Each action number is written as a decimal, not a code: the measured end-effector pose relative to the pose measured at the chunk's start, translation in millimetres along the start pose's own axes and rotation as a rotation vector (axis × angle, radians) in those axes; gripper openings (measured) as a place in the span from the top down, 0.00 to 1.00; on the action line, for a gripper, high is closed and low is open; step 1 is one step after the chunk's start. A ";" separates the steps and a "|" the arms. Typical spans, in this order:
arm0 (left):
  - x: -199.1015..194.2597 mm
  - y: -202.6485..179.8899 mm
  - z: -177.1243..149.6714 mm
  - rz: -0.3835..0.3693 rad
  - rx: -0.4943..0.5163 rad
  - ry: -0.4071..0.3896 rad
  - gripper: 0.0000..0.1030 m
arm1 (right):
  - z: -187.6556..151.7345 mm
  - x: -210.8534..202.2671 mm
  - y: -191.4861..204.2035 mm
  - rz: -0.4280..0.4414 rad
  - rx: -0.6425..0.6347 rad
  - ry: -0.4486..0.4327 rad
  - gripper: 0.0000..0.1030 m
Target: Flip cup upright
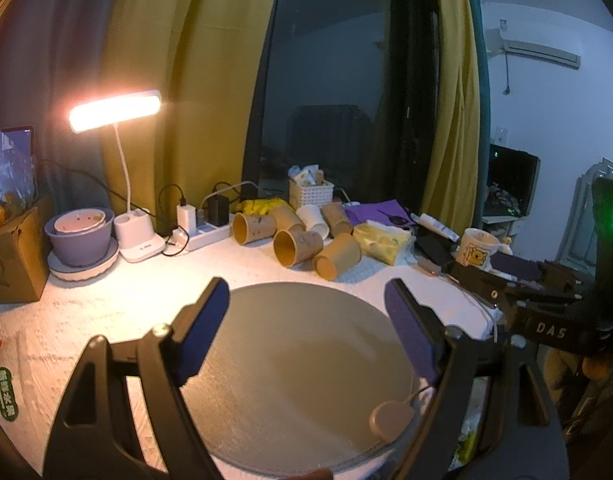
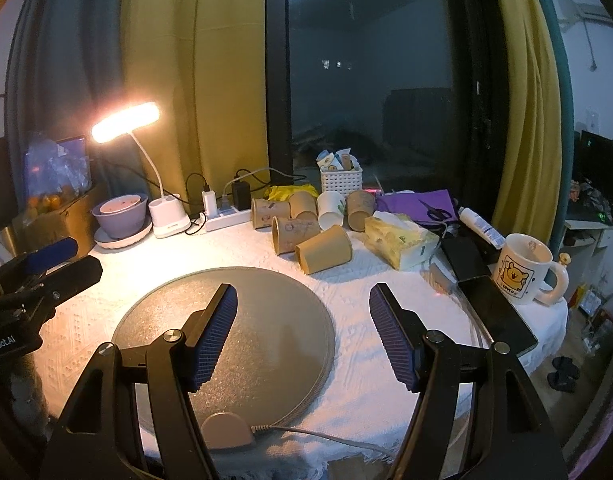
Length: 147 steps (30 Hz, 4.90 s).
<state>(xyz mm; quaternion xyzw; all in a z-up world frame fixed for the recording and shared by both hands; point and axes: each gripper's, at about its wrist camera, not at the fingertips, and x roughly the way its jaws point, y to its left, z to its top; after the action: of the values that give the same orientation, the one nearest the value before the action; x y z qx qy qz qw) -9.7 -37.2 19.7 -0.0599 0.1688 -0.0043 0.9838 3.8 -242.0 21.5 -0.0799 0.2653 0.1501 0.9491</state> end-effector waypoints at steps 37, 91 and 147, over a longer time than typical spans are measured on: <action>-10.7 2.9 -2.5 -0.027 -0.011 -0.022 0.21 | 3.5 -6.8 5.4 0.011 -0.019 -0.022 0.30; 294.1 -46.3 30.3 -0.185 0.263 0.411 0.21 | 20.9 209.5 -122.4 -0.006 0.081 0.202 0.30; 156.1 -14.2 1.2 -0.220 0.111 0.343 0.43 | 8.6 116.4 -50.1 0.128 0.084 0.197 0.30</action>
<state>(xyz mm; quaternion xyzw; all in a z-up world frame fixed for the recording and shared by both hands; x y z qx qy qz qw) 138.1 -55.7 -29.3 -0.0219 0.3259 -0.1312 0.9360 119.1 -259.0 -29.0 -0.0375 0.3680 0.1905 0.9093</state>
